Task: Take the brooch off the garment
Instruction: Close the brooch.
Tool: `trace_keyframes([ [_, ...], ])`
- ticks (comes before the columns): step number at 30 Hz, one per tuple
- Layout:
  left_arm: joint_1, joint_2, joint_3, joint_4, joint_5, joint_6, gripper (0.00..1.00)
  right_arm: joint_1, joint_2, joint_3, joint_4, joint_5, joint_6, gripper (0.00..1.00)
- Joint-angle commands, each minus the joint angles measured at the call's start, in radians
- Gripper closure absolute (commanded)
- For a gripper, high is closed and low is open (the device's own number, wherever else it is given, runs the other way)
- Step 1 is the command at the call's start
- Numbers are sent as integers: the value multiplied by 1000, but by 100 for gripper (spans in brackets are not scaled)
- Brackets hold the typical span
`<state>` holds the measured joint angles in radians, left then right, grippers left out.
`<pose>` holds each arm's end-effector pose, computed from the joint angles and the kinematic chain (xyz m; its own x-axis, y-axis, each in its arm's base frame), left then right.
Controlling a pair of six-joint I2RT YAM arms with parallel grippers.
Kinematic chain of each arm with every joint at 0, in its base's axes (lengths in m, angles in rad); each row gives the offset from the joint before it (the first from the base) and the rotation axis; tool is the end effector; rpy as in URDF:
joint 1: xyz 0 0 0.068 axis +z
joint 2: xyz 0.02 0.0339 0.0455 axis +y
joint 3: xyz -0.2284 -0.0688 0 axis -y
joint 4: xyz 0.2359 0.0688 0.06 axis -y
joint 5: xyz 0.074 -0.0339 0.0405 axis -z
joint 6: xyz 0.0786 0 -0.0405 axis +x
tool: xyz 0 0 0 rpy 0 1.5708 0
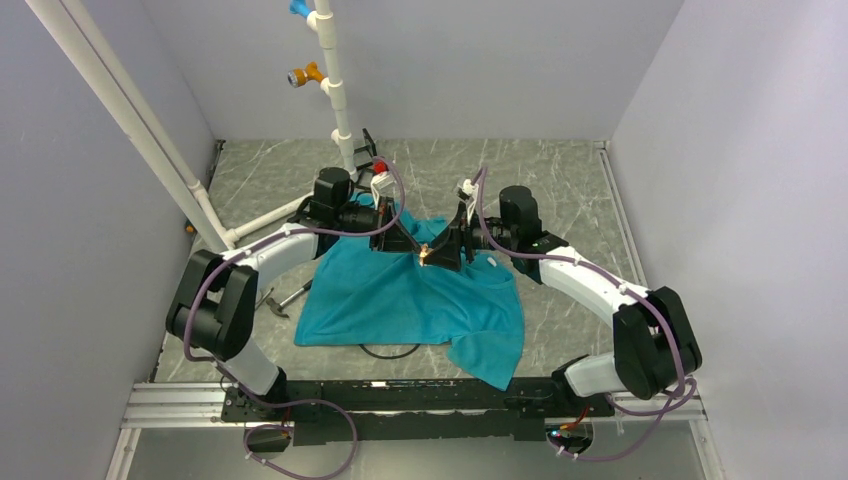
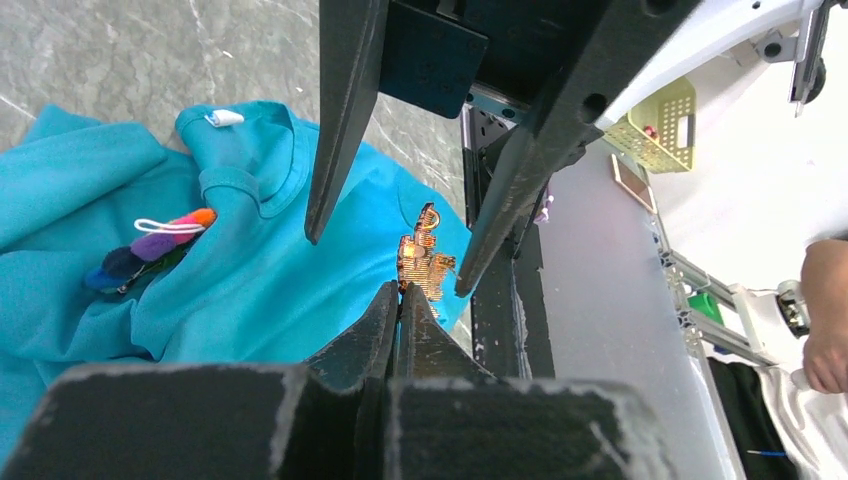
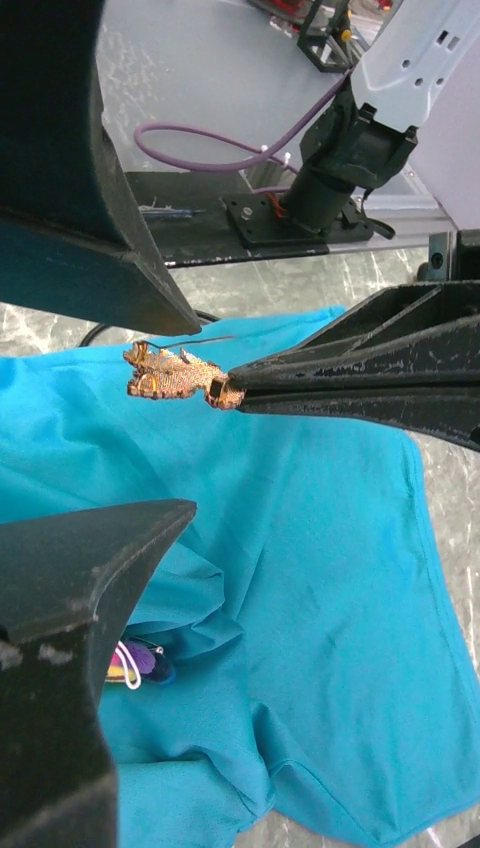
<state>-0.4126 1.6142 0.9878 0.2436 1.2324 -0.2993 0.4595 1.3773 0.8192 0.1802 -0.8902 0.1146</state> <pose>0.2900 -0.2079 0.2146 -0.6026 0.1569 -0.7825 0.7923 -0.0005 -0.6102 0.2621 0.1979 0.2181 -0.4345 -0.1347 -0.8906 -0.8826 0.2607 0.3912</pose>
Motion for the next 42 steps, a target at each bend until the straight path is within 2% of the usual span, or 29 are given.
trace_keyframes([
  [1,-13,-66,3,-25,4,85,100,-6,9,47,26,2,4,41],
  [8,-33,-96,4,-88,-21,167,100,-10,20,45,42,-3,24,52],
  [19,-57,-125,3,-144,-46,259,100,-29,34,44,59,-20,58,58],
  [27,-58,-133,-4,-127,-47,256,100,-42,35,37,71,-18,72,66],
  [37,-58,-135,-10,-134,-42,261,100,-74,35,23,97,-25,101,69],
  [42,-58,-128,-3,-128,-43,250,100,-72,28,16,120,-72,101,67],
])
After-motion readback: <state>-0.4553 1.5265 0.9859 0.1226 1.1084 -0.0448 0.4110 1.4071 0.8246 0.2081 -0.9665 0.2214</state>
